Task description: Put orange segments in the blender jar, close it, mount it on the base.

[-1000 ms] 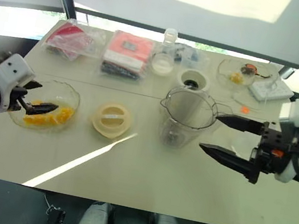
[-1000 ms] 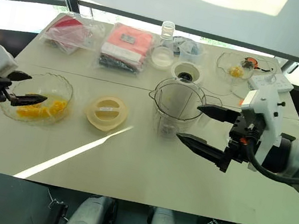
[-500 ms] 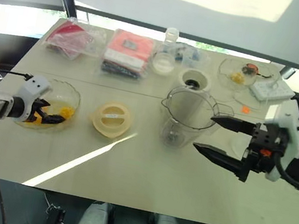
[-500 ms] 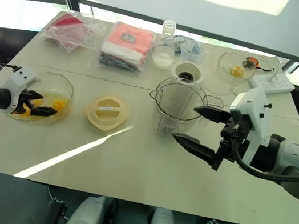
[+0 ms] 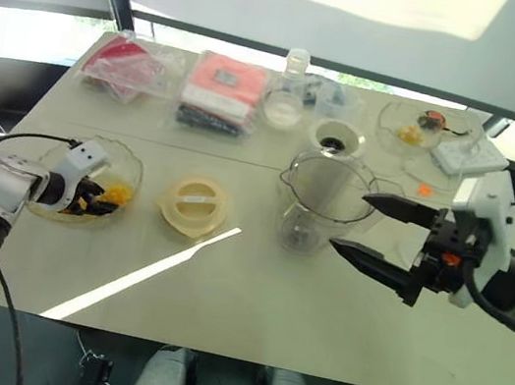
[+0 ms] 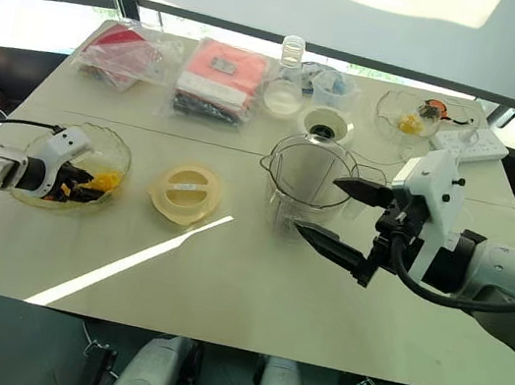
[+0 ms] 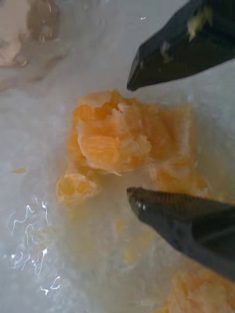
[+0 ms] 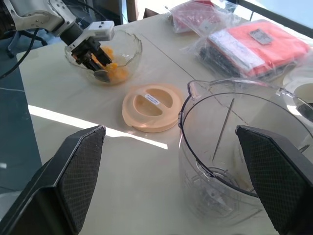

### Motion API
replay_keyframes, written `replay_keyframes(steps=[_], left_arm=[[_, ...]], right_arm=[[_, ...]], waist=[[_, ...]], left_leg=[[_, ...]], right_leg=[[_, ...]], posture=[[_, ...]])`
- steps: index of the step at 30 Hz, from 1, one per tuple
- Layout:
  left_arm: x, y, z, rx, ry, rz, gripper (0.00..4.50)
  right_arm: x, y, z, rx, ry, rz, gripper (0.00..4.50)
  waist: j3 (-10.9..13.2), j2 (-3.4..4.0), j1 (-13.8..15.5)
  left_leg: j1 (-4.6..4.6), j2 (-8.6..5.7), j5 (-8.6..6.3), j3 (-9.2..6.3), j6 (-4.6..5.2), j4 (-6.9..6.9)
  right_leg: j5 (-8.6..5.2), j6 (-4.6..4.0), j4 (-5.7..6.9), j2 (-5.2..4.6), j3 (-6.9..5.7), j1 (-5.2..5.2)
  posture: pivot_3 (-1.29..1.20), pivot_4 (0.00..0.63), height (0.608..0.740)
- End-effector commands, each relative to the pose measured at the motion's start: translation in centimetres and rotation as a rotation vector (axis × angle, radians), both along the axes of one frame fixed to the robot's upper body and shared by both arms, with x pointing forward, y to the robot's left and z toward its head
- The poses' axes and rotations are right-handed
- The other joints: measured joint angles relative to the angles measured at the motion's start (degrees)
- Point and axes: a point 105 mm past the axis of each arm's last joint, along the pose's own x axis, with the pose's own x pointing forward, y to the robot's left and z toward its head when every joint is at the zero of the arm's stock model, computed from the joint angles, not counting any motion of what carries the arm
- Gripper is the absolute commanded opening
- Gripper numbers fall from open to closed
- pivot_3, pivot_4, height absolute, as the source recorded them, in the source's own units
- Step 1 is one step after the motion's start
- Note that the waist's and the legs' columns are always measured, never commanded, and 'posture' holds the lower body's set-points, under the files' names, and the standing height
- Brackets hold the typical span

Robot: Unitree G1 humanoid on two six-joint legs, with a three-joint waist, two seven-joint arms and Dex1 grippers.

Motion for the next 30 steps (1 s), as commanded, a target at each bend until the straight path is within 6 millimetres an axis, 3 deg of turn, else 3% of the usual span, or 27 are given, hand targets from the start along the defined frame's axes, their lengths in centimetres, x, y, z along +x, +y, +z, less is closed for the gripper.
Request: replay_keyframes(steps=[1,3,7,12,19,25,30], left_arm=[[0.4,0.0,0.4,0.008,-0.010,-0.012,1.00],[0.5,0.1,0.4,0.009,-0.014,0.000,0.04],[0.7,0.8,1.5,-0.002,-0.045,0.029,0.01],[0.6,1.8,4.9,-0.044,-0.132,0.012,0.01],[-2.6,2.9,11.2,-0.238,-0.271,-0.177,0.01],[-3.6,3.6,11.9,-0.322,-0.259,-0.175,0.01],[-3.2,2.4,13.0,-0.348,-0.280,-0.226,0.01]], right_arm=[[0.0,0.2,1.1,0.011,-0.070,0.008,4.50],[0.1,0.2,1.3,0.014,-0.077,0.005,4.50],[0.4,0.3,1.3,0.013,-0.081,0.005,4.50],[0.5,0.4,1.1,0.019,-0.073,0.010,4.50],[-0.1,0.5,-0.1,0.004,-0.018,0.037,4.50],[0.2,0.7,-0.6,0.016,-0.024,0.029,4.50],[0.3,0.7,-1.0,0.029,-0.023,0.010,4.50]], waist=[[0.00,0.00,-0.03],[0.00,0.00,-0.05],[0.00,0.00,-0.11],[0.00,-0.01,-0.17],[0.00,-0.06,-0.18],[-0.01,-0.07,0.03],[-0.01,-0.08,0.01]], left_leg=[[0.00,0.00,0.00,0.00,0.00,0.00],[0.01,0.00,0.00,0.00,0.00,0.00],[0.06,0.01,0.00,-0.01,0.00,0.00],[0.09,0.06,0.01,-0.02,0.00,0.00],[0.05,0.07,0.01,0.01,0.00,0.00],[0.22,0.04,0.01,-0.01,0.00,0.03],[0.21,0.05,0.01,0.01,0.00,0.03]], right_leg=[[0.01,0.01,0.00,0.00,0.00,0.00],[0.01,0.02,0.01,0.01,0.00,0.00],[0.02,0.03,0.09,0.02,0.00,0.01],[0.02,0.04,0.13,0.08,0.00,0.00],[0.01,0.02,0.09,0.04,-0.02,-0.01],[0.01,0.01,0.13,0.04,-0.03,0.15],[0.02,0.01,0.13,0.06,-0.03,0.14]], posture=[[0.00,0.150,0.740],[0.00,0.150,0.740],[0.00,0.150,0.740],[0.00,0.150,0.740],[0.00,0.150,0.740],[0.00,0.150,0.740],[0.00,0.150,0.740]])
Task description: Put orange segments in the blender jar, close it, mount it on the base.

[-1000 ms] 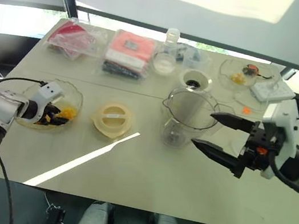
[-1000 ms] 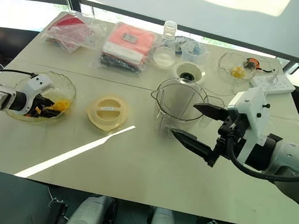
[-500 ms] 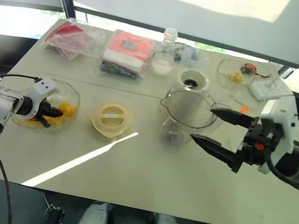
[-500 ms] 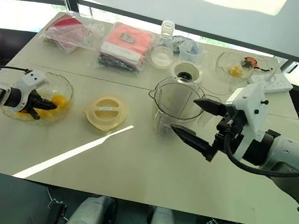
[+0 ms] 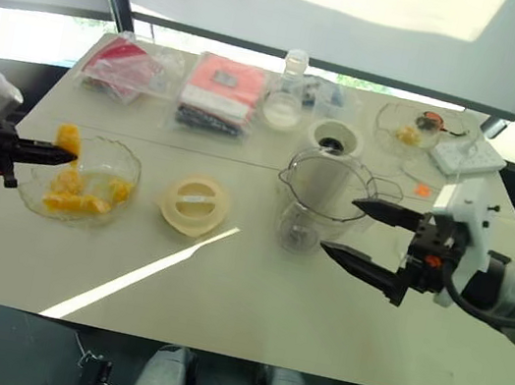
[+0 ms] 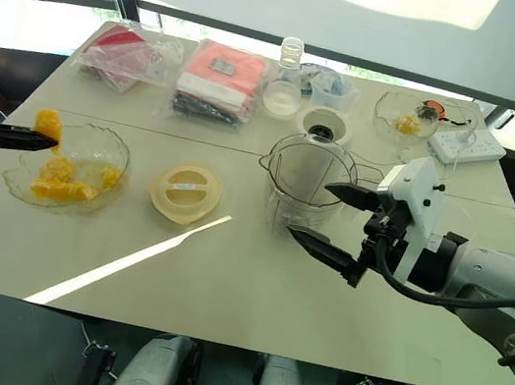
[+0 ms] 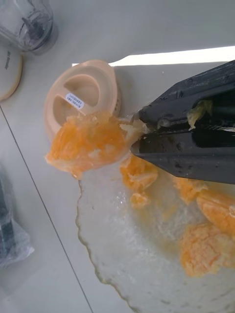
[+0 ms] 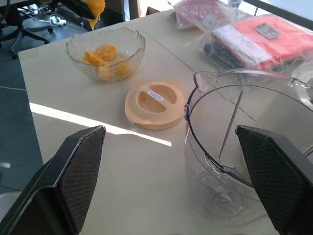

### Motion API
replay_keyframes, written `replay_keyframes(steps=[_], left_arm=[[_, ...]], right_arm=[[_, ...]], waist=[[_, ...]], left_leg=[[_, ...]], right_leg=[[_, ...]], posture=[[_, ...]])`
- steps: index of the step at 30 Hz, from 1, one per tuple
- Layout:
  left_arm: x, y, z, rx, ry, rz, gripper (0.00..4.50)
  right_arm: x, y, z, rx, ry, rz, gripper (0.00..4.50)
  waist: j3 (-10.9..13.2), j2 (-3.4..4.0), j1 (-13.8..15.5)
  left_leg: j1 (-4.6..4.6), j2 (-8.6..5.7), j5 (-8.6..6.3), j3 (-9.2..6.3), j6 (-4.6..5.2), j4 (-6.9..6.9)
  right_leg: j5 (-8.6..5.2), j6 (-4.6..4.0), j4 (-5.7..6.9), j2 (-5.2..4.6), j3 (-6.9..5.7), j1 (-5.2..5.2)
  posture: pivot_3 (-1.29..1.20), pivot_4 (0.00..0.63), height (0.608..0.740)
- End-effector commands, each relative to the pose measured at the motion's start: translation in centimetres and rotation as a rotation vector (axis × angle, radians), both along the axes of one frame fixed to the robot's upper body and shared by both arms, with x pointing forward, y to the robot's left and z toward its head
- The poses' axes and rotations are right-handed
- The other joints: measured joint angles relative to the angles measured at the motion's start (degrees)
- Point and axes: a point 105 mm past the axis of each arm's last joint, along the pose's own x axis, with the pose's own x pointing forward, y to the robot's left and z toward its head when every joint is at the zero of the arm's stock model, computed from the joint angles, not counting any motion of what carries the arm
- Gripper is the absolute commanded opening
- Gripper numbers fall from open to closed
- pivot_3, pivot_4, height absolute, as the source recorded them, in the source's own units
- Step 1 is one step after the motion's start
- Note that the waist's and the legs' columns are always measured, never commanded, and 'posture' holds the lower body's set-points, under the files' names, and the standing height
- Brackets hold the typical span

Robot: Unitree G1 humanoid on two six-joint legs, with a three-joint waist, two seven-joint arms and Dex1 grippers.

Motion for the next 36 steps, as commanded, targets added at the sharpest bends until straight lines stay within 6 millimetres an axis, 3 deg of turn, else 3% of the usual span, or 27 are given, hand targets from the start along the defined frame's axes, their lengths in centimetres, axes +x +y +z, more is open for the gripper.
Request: replay_keyframes(steps=[1,5,9,12,15,19,25,30,36], left_arm=[[0.5,-1.5,2.8,-0.007,-0.090,-0.072,0.01],[1.7,-4.7,5.9,0.001,-0.192,-0.197,0.01],[3.4,-11.6,11.3,-0.037,-0.363,-0.436,0.01],[4.5,-16.2,13.6,-0.061,-0.444,-0.571,0.01],[5.0,-20.8,14.5,-0.072,-0.481,-0.717,0.01],[5.0,-25.8,14.2,-0.087,-0.471,-0.876,0.01],[5.3,-31.6,11.5,-0.062,-0.425,-1.000,0.01],[5.7,-34.7,8.5,0.000,-0.419,-1.023,0.01],[5.4,-36.7,5.9,0.072,-0.403,-1.063,0.01]], right_arm=[[-0.2,0.0,0.6,0.006,-0.051,-0.009,4.50],[-0.1,-0.9,0.4,-0.006,-0.048,-0.050,4.50],[-0.1,-2.4,-0.1,-0.030,-0.040,-0.123,4.50],[-0.2,-3.0,-0.5,-0.035,-0.039,-0.161,4.50],[-0.4,-3.4,-0.7,-0.033,-0.047,-0.196,4.50],[-0.7,-3.8,-0.9,-0.025,-0.063,-0.243,4.50],[-2.2,-4.3,-1.3,-0.018,-0.070,-0.330,4.50],[-3.1,-4.3,-1.4,-0.003,-0.077,-0.374,4.50],[-3.2,-4.0,-1.4,0.014,-0.086,-0.392,4.50]], waist=[[0.00,0.00,0.11],[-0.02,-0.06,0.26],[-0.03,-0.09,1.43],[-0.04,-0.09,1.54],[-0.04,-0.09,1.51],[-0.04,-0.09,1.31],[-0.05,-0.07,1.50],[-0.04,-0.08,1.48],[-0.04,-0.09,1.50]], left_leg=[[-0.03,0.00,0.00,-0.01,0.00,0.00],[-0.13,-0.02,0.00,0.02,0.00,0.07],[-0.46,-0.17,0.00,-0.17,0.02,0.58],[-0.49,-0.26,-0.05,-0.14,0.10,0.78],[-0.47,-0.34,-0.06,-0.16,0.13,0.82],[-0.49,-0.34,-0.08,-0.19,0.17,0.80],[-0.53,-0.32,-0.11,-0.26,0.22,0.78],[-0.53,-0.32,-0.11,-0.26,0.23,0.80],[-0.53,-0.33,-0.13,-0.27,0.25,0.81]], right_leg=[[0.00,0.00,0.00,0.02,-0.01,-0.01],[0.00,0.01,-0.01,0.02,-0.09,0.01],[0.10,0.15,0.01,0.10,-0.23,0.04],[0.20,0.32,-0.04,0.07,-0.15,0.15],[0.21,0.35,-0.07,0.06,-0.11,0.21],[0.22,0.37,-0.05,0.10,-0.09,0.13],[0.22,0.38,-0.04,0.17,-0.10,0.08],[0.21,0.36,-0.07,0.15,-0.06,0.09],[0.21,0.35,-0.08,0.15,-0.04,0.09]], posture=[[0.00,0.150,0.740],[0.00,0.150,0.740],[0.00,0.150,0.740],[0.00,0.150,0.740],[0.00,0.150,0.740],[0.00,0.150,0.740],[0.00,0.150,0.740],[0.00,0.150,0.740],[0.00,0.150,0.740]])
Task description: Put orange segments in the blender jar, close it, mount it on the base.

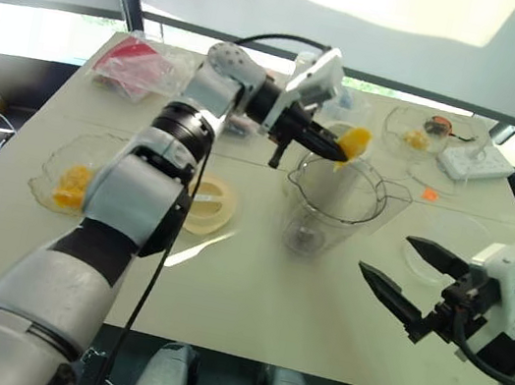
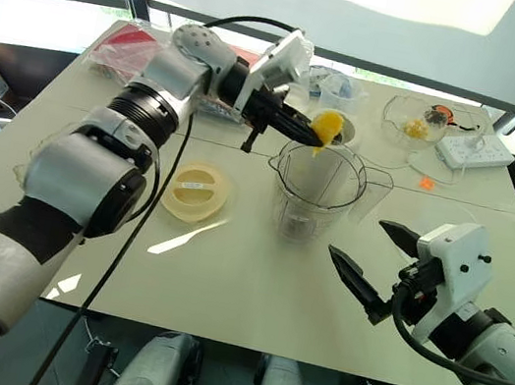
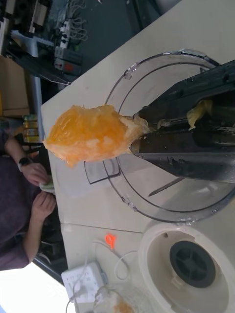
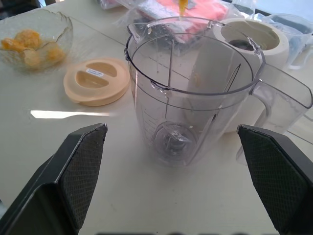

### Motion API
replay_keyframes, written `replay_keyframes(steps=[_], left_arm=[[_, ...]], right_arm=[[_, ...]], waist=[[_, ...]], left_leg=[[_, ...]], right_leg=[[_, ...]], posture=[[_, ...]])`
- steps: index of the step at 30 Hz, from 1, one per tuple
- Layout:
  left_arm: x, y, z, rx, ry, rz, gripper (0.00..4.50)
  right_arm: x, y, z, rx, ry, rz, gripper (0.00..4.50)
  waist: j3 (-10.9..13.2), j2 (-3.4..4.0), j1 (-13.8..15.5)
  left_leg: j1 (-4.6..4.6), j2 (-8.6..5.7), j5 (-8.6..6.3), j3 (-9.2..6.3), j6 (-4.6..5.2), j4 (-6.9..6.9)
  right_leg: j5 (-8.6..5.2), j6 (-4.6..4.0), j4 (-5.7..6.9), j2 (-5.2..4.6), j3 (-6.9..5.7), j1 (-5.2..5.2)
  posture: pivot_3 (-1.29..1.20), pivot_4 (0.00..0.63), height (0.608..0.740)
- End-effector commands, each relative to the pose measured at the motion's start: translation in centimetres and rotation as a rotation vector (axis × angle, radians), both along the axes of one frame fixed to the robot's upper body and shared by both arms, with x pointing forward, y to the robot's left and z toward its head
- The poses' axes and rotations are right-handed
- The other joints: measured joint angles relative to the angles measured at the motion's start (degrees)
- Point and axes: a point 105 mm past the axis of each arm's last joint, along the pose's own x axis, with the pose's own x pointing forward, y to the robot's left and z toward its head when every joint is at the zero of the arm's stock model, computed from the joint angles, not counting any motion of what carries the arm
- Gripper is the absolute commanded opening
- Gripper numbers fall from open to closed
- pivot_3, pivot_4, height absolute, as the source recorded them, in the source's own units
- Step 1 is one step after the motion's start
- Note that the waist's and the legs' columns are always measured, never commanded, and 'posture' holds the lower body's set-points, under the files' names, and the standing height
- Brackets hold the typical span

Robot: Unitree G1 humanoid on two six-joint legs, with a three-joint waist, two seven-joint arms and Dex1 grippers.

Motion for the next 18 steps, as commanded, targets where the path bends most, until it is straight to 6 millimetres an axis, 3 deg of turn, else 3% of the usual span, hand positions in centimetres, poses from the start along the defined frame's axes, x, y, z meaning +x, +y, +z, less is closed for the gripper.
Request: replay_keyframes(steps=[1,8,10,14,18], left_arm=[[0.1,-0.9,-0.5,0.046,-0.084,0.003,0.01],[0.7,-1.8,-0.8,0.009,-0.124,0.058,3.26],[0.9,-1.9,0.0,-0.041,-0.129,0.085,3.26],[1.3,-1.8,3.4,-0.213,-0.090,0.133,3.26],[0.7,0.4,7.0,-0.380,-0.010,0.096,3.26]], right_arm=[[-0.3,0.3,0.9,0.001,-0.056,-0.006,4.50],[-0.2,0.0,0.7,0.001,-0.048,-0.025,4.50],[-0.2,-0.1,0.5,-0.004,-0.040,-0.034,4.50],[0.0,-0.9,-0.1,-0.033,-0.026,-0.075,4.50],[0.8,-3.2,-1.2,-0.103,-0.031,-0.210,4.50]], waist=[[0.00,0.00,0.06],[0.00,0.00,0.05],[0.00,0.00,0.06],[0.00,0.00,0.05],[-0.01,0.01,-0.16]], left_leg=[[0.00,0.00,0.00,0.00,0.01,0.00],[0.00,0.00,-0.01,-0.05,0.02,0.00],[0.00,0.01,-0.01,-0.10,0.02,0.00],[-0.01,0.01,-0.01,-0.12,0.02,0.00],[0.00,0.01,-0.01,-0.10,0.02,-0.01]], right_leg=[[0.00,0.00,0.00,0.00,0.00,0.00],[0.00,0.00,-0.01,0.00,0.00,0.00],[0.00,0.00,-0.01,0.00,0.00,0.00],[0.00,0.01,-0.01,0.00,0.00,0.00],[0.00,0.01,0.00,0.00,0.00,0.00]], posture=[[0.00,0.150,0.740],[0.00,0.150,0.740],[0.00,0.150,0.740],[0.00,0.150,0.740],[0.00,0.150,0.740]])
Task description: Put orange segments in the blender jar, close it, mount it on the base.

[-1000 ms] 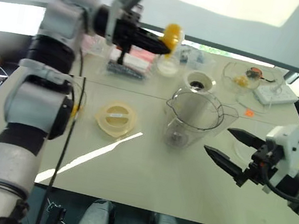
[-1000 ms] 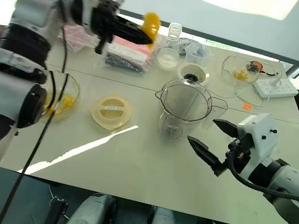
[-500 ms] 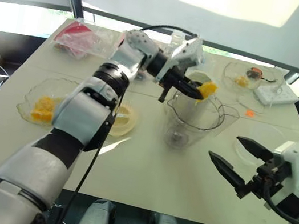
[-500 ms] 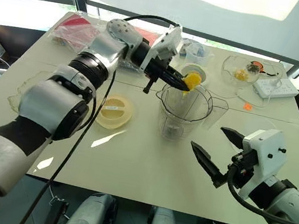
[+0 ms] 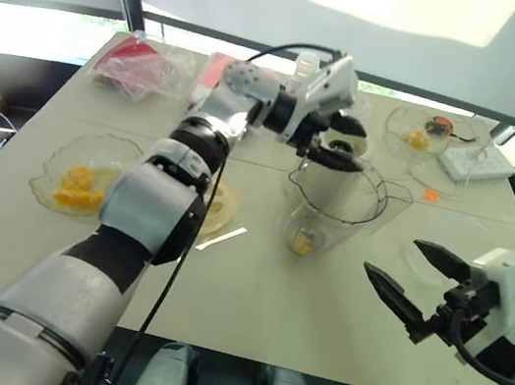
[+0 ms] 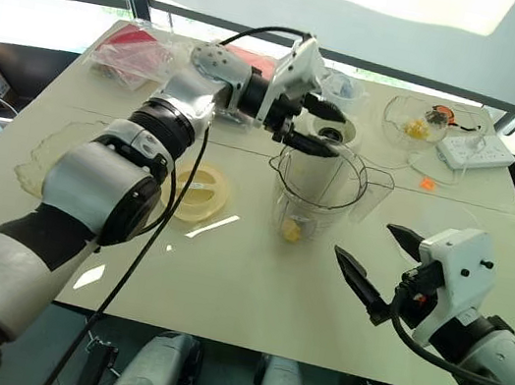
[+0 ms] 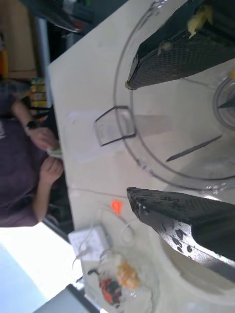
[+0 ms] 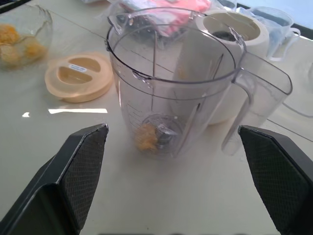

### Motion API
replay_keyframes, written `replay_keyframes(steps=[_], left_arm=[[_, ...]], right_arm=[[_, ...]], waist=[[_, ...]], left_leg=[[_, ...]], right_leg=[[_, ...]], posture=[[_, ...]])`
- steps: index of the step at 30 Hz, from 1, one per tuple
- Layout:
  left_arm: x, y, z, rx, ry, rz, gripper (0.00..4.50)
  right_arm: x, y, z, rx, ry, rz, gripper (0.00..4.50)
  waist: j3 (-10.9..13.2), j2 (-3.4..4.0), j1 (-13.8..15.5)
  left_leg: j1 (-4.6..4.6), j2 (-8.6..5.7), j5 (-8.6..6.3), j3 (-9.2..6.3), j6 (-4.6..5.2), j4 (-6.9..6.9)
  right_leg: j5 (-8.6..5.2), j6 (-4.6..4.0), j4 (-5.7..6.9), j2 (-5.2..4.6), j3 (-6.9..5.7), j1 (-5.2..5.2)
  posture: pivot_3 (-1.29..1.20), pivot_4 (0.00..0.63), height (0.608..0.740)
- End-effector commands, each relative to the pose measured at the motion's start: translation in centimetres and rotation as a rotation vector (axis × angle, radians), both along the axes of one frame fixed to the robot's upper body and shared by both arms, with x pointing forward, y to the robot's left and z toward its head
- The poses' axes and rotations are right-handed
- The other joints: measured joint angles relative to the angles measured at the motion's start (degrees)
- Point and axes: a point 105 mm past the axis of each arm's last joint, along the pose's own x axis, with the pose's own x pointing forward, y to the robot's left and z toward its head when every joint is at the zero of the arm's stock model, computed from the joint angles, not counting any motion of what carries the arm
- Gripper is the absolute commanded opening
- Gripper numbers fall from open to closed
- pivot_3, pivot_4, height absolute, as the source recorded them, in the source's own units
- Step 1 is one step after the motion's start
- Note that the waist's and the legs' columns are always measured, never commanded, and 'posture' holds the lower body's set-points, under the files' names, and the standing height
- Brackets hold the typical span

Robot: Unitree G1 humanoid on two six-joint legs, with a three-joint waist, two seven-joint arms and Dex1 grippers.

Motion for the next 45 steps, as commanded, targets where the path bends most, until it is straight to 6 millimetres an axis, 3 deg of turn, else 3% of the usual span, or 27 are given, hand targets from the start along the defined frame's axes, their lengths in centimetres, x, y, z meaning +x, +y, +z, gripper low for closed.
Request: replay_keyframes(steps=[1,5,8,12,19,24,35,45], left_arm=[[-1.1,2.0,4.8,-0.155,-0.031,-0.063,3.26],[-2.4,5.3,3.8,-0.142,-0.059,-0.056,3.26],[-3.1,7.3,1.3,-0.073,-0.102,0.030,3.26],[-4.5,9.6,-2.1,0.000,-0.094,0.119,3.26],[-7.9,11.0,-4.5,0.053,-0.060,0.141,3.26],[-8.6,11.2,-4.9,0.059,-0.047,0.190,3.26],[-8.9,12.1,-5.2,0.078,-0.034,0.286,3.26],[-8.7,12.5,-5.5,0.081,-0.028,0.332,3.26]], right_arm=[[0.7,-2.2,-0.2,-0.056,-0.044,-0.126,4.50],[1.3,-4.9,-0.3,-0.078,-0.103,-0.283,4.50],[1.6,-7.6,0.1,-0.081,-0.178,-0.459,4.50],[1.0,-9.2,-0.4,-0.100,-0.205,-0.586,4.50],[-0.1,-13.7,-3.3,-0.194,-0.132,-0.799,4.50],[1.2,-15.8,-4.9,-0.194,-0.084,-0.856,4.50],[5.2,-18.0,-8.0,-0.193,-0.023,-0.819,4.50],[7.3,-17.7,-9.1,-0.165,-0.024,-0.786,4.50]], waist=[[-0.01,0.01,-0.07],[-0.23,0.40,-0.30],[-0.26,0.46,-0.49],[-0.27,0.47,-0.50],[-0.28,0.49,-0.18],[-0.25,0.48,-1.13],[-0.22,0.62,-2.75],[-0.21,0.63,-2.80]], left_leg=[[0.01,0.00,0.00,0.00,0.00,0.00],[0.07,0.06,0.00,0.00,0.00,-0.05],[0.14,0.07,0.01,0.00,-0.01,-0.04],[0.16,0.09,0.03,0.03,-0.03,-0.01],[0.23,0.04,0.03,0.14,-0.04,0.01],[0.61,0.04,0.03,0.18,-0.04,0.00],[0.98,0.06,0.02,0.16,-0.04,-0.12],[0.98,0.05,0.02,0.18,-0.04,-0.12]], right_leg=[[0.00,0.00,0.01,0.00,0.00,0.00],[-0.01,0.00,0.06,0.02,0.02,0.00],[0.00,0.00,0.12,0.03,0.05,0.04],[0.00,0.00,0.20,0.03,0.12,0.03],[-0.01,-0.01,0.18,0.00,0.23,0.10],[-0.02,-0.02,0.16,-0.01,0.28,0.41],[-0.03,-0.01,0.16,0.06,0.32,0.71],[-0.03,0.00,0.15,0.05,0.36,0.71]], posture=[[0.00,0.150,0.740],[0.00,0.150,0.740],[0.00,0.150,0.740],[0.00,0.150,0.740],[0.00,0.150,0.740],[0.00,0.150,0.740],[0.00,0.150,0.740],[0.00,0.150,0.740]])
